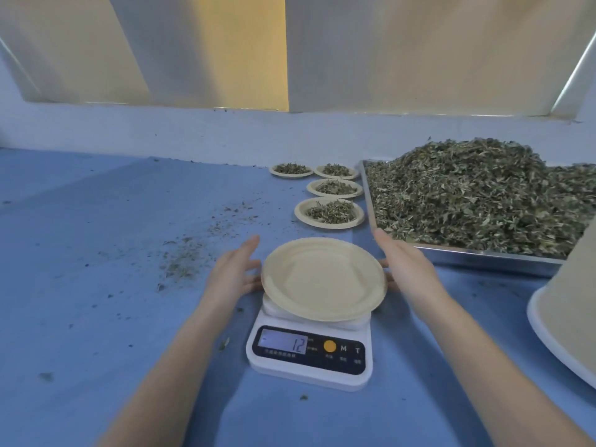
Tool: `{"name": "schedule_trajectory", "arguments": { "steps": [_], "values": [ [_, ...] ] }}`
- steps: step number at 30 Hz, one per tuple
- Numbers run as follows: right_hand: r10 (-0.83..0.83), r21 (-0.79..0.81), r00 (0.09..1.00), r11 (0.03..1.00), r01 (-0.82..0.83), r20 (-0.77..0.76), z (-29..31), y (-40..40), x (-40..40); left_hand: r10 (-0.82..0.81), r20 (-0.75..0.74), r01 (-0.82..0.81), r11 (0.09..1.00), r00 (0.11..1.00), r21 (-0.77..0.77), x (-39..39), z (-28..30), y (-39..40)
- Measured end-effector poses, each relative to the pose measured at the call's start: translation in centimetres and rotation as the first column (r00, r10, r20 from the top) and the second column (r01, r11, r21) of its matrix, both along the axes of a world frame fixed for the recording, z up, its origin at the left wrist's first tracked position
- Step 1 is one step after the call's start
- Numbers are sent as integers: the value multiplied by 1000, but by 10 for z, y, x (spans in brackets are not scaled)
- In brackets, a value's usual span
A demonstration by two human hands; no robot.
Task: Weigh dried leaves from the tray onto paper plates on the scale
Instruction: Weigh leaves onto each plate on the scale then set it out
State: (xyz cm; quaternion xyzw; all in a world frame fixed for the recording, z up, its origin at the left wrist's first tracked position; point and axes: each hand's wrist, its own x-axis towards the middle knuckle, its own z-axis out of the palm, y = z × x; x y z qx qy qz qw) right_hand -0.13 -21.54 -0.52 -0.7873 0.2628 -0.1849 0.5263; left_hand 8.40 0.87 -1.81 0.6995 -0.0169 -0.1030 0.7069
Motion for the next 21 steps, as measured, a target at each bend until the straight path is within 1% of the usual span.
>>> {"name": "schedule_trajectory", "arguments": {
  "steps": [1,3,8,16,18,21],
  "values": [
    [2,38,1000,999,-3,16,1,1,-1,11,7,-10,999,1000,-35,0,0,3],
    [23,50,999,998,-25,29,2,3,-4,42,26,-40,997,999,-70,0,-2,5],
    [66,48,996,996,-69,61,5,9,-11,38,78,-31,996,996,-86,0,-7,5],
    [118,80,992,989,-121,40,5,7,-10,8,170,10,994,985,-107,-9,-1,6],
    [178,116,984,977,-180,20,6,2,-11,-9,183,27,995,983,-99,-11,0,6],
    [344,178,939,923,-340,8,8,-8,-15,-44,214,62,995,976,-78,-13,-1,6]
  ]
}}
